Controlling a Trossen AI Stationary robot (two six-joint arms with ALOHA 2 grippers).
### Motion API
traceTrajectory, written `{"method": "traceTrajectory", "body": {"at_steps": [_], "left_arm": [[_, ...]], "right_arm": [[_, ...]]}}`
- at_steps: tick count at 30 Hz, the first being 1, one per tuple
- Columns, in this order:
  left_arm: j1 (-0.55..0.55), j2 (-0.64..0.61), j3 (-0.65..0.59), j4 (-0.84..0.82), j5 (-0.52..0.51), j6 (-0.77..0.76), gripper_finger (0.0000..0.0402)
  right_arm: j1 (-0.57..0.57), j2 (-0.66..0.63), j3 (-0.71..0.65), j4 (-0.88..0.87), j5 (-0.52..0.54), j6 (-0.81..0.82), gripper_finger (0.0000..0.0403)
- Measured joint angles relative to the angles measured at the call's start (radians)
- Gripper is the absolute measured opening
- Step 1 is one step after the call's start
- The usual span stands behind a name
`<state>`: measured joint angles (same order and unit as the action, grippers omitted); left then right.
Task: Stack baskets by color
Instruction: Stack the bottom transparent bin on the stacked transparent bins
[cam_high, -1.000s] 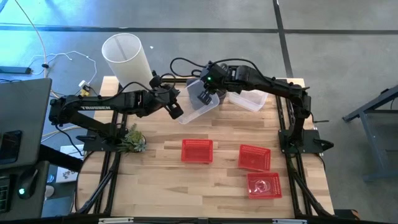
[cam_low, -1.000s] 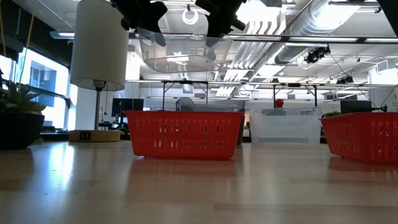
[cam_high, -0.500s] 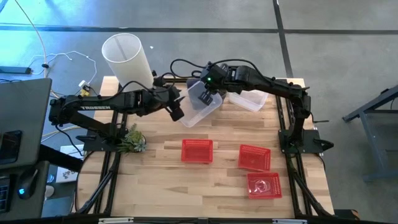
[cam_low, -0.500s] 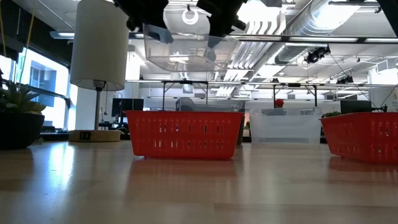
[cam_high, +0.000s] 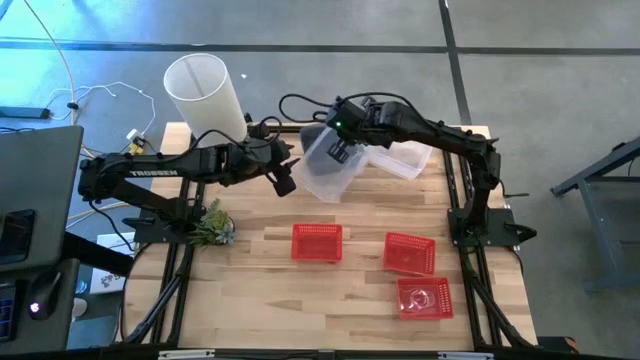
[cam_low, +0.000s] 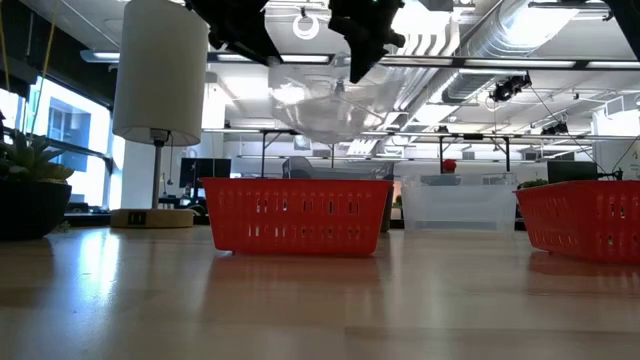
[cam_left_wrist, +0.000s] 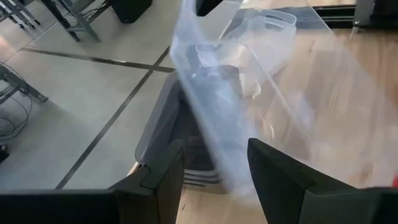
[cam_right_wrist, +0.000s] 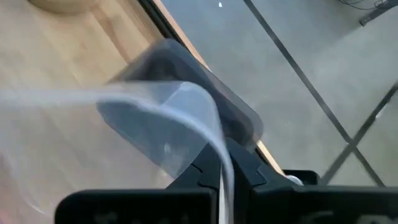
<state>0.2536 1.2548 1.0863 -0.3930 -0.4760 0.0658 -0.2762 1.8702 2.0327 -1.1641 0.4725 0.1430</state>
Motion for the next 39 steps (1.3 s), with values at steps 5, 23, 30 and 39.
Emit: {"method": "traceTrajectory", "body": {"at_steps": [5,23,30,39], "left_arm": [[-0.013,-0.029,0.0,-0.021,0.0,-0.001,0.0163],[-0.123,-0.149,0.0,-0.09,0.001,-0.022,0.0163],[-0.111,-0.148,0.0,-0.095,-0.005,-0.012,0.0163],[-0.089,-0.142,0.0,-0.119,-0.007,-0.011,0.0163]], "right_arm": [[-0.036,0.0,0.0,-0.04,0.002,-0.033,0.0001],[-0.13,-0.004,0.0,-0.218,0.077,-0.101,0.0],[-0.153,-0.064,0.0,-0.292,0.096,-0.063,0.0],[-0.183,-0.25,-0.176,-0.291,0.176,0.064,0.0]]}}
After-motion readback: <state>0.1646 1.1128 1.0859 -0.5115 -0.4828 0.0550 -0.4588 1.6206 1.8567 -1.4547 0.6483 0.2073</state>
